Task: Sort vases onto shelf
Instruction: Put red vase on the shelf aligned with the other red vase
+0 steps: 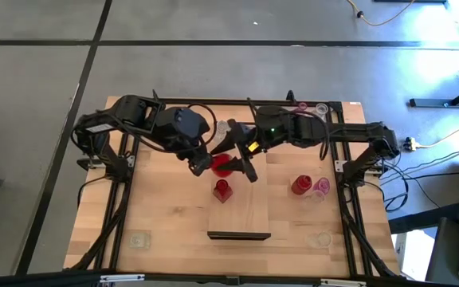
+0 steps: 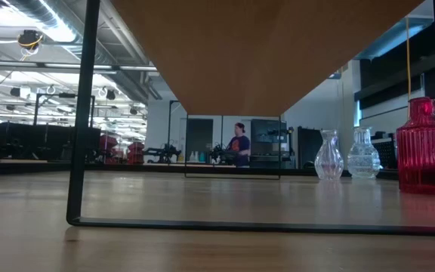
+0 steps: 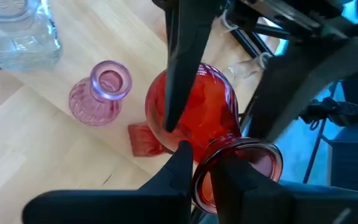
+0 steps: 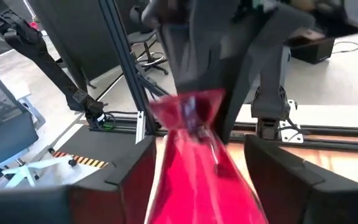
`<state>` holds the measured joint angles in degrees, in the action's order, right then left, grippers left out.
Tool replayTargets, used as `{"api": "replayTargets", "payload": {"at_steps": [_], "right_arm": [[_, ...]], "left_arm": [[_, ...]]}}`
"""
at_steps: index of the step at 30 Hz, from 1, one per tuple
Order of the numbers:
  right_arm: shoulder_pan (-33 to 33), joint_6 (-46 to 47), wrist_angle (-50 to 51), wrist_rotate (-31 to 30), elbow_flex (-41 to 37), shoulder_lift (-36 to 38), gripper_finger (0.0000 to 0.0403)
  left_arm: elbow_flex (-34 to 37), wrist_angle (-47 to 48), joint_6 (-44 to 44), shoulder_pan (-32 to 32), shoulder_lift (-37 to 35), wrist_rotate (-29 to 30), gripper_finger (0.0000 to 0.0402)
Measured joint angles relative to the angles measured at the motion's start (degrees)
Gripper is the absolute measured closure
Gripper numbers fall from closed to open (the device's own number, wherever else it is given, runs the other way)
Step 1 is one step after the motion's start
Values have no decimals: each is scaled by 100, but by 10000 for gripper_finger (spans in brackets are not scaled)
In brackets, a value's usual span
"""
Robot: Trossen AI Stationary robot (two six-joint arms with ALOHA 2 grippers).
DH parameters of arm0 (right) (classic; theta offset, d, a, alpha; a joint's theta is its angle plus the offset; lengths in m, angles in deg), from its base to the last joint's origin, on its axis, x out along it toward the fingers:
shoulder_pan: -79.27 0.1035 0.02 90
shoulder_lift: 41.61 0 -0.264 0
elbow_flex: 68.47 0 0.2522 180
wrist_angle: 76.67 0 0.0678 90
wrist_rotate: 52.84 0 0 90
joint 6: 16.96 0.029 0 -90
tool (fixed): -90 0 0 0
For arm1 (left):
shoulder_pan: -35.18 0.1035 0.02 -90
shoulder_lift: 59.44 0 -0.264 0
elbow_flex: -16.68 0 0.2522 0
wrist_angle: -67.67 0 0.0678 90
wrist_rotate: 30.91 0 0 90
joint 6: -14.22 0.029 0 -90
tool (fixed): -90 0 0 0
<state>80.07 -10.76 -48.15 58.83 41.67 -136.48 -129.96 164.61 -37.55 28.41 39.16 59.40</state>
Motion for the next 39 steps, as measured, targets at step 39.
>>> {"api": "replayTargets", "payload": {"at_steps": [39], "right_arm": [[74, 93, 4, 144, 1, -140, 251]], "left_arm": [[7, -538, 281, 180, 194, -523, 373]]}}
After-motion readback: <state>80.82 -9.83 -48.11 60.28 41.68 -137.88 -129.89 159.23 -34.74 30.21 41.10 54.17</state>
